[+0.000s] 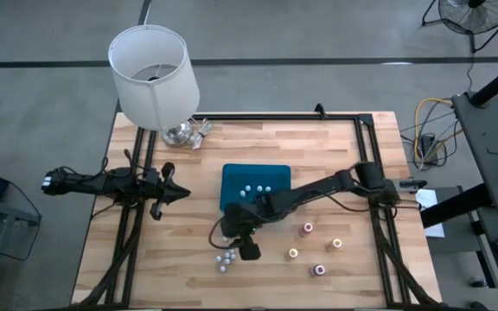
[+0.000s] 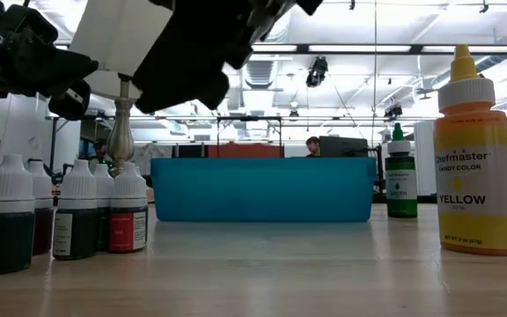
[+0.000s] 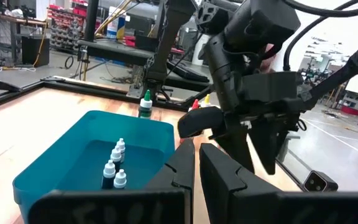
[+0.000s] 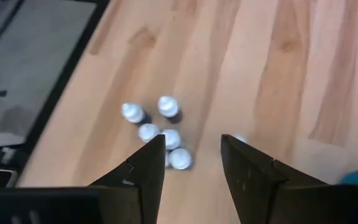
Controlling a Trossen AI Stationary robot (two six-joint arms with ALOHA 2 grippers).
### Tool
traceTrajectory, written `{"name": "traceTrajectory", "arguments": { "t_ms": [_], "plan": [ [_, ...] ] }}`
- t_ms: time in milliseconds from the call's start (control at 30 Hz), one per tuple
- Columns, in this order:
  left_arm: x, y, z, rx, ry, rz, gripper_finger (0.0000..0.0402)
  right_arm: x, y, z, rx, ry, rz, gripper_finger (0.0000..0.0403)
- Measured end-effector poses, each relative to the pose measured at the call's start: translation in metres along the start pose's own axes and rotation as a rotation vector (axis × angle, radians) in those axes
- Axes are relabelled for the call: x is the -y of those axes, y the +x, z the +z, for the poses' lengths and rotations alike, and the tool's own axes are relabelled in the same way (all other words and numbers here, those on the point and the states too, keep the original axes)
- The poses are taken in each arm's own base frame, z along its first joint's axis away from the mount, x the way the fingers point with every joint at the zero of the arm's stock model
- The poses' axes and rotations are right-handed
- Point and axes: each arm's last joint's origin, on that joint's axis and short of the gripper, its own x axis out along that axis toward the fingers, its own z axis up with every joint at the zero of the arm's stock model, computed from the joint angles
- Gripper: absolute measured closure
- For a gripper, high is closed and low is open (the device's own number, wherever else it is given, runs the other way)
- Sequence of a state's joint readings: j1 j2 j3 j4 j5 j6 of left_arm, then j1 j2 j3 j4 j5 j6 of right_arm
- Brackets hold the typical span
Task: Pick & Place food coloring
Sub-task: Put the small green food coloring bottle into the blue bin
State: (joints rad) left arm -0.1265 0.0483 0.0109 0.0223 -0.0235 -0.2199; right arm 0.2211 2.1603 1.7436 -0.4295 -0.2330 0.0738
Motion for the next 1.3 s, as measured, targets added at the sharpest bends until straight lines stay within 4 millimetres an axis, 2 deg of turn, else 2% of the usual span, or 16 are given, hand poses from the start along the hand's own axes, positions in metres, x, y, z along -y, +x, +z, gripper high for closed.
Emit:
{"name": "traceTrajectory", "arguments": {
  "t_ms": [300, 567, 733, 1300],
  "plan": [
    [0.000, 0.000, 0.000, -0.001, 0.000, 0.000, 0.0402, 0.018, 0.016, 0.014, -0.025, -0.026, -0.021, 0.0252],
    [0.000, 0.000, 0.000, -0.001, 0.000, 0.000, 0.0402, 0.026, 0.037, 0.007, -0.102, -0.032, -0.027, 0.0253],
    [0.000, 0.000, 0.000, -0.001, 0.000, 0.000, 0.0402, 0.027, 0.039, 0.003, -0.125, -0.047, -0.072, 0.0252],
    [0.000, 0.000, 0.000, -0.001, 0.000, 0.000, 0.0402, 0.030, 0.047, -0.009, -0.157, -0.100, -0.070, 0.0252]
  ]
}}
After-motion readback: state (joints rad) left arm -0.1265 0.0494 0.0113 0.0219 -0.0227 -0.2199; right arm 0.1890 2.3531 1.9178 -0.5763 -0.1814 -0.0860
